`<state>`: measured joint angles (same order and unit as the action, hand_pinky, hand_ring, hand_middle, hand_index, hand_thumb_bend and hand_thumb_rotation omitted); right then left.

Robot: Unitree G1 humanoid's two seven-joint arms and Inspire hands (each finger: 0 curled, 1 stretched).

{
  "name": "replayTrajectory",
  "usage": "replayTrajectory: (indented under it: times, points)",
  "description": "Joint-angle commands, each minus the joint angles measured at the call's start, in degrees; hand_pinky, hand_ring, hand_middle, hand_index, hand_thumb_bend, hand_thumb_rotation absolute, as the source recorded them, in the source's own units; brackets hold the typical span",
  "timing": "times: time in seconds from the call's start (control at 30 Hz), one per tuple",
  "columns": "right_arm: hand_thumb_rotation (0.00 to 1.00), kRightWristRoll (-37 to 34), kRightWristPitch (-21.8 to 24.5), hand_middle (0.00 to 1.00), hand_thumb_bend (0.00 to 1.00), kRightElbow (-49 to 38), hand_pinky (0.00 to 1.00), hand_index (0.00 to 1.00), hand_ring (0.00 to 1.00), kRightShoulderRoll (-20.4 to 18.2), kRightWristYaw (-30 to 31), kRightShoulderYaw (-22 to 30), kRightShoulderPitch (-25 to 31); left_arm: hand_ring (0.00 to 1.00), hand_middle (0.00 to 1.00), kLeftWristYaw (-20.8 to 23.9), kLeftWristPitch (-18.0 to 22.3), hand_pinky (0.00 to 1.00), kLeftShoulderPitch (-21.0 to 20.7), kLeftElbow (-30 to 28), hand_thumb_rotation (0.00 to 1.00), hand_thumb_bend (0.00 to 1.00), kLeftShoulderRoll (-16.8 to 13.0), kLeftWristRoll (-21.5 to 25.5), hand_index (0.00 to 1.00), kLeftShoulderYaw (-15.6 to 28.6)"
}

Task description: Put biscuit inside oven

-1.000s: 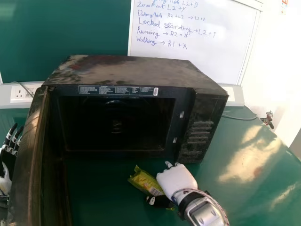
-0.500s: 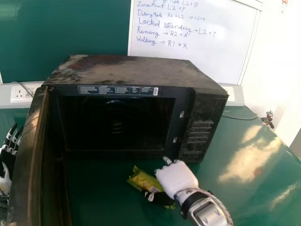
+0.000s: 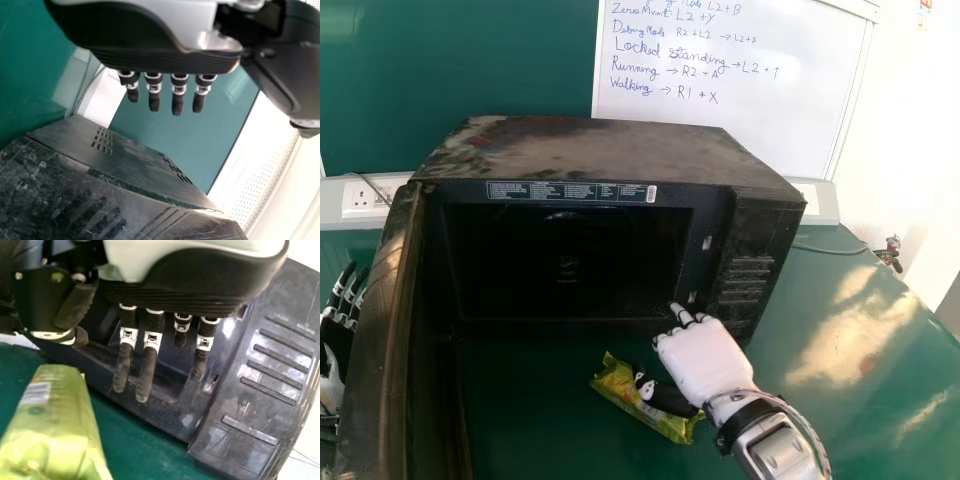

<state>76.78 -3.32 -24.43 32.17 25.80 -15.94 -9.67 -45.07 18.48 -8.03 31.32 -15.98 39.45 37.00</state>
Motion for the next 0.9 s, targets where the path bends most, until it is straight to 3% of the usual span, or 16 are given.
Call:
replayTrajectory:
  times: [0.0,0.27,0.37,0.47,0.53,0.7,0.87]
  points:
    - [0.0,-0.16,-0.47,0.48,0.53,-0.95,0.7,0.49,0.57,0.47,-0.63,0.49,0.07,0.7,0.8,-0.14,-0.07,0.0,1.81,1.71,0.0,0.0,2.52,0.62,0.96,-0.31]
    - [0.0,-1.02,-0.7,0.48,0.53,-1.38,0.7,0.49,0.57,0.52,-0.77,1.12,0.22,0.7,0.8,0.34,0.09,0.0,1.85,1.56,0.0,0.0,2.66,0.42,0.96,-0.34]
    - [0.01,-2.57,-0.75,0.48,0.53,-2.05,0.69,0.52,0.59,0.52,2.01,0.92,0.87,0.71,0.8,0.3,-0.35,0.0,2.08,1.06,0.0,0.0,2.67,0.58,0.96,-0.42]
    - [0.39,-2.71,-0.58,0.67,0.86,-2.91,0.72,0.7,0.67,0.76,7.1,0.25,0.97,0.71,0.8,0.36,-0.92,0.0,2.14,0.86,0.0,0.0,2.72,0.88,0.96,-0.35]
    - [0.48,-2.57,-0.76,0.73,0.96,-2.91,0.72,0.77,0.71,0.85,9.34,0.01,0.92,0.71,0.8,0.65,-0.91,0.0,2.27,0.53,0.0,0.0,2.84,0.72,0.96,-0.39]
    - [0.54,-2.7,0.6,0.93,1.0,-2.77,0.83,0.95,0.89,-0.25,16.32,-0.21,0.33,0.7,0.8,0.33,-0.79,0.0,2.36,0.59,0.0,0.0,2.76,0.53,0.96,-0.4]
    - [0.53,-2.66,1.27,0.99,1.0,-2.21,0.88,0.99,0.95,-0.98,18.76,-0.09,-0.25,0.71,0.81,0.2,-0.57,0.0,2.29,0.62,0.0,0.0,2.82,0.56,0.96,-0.35]
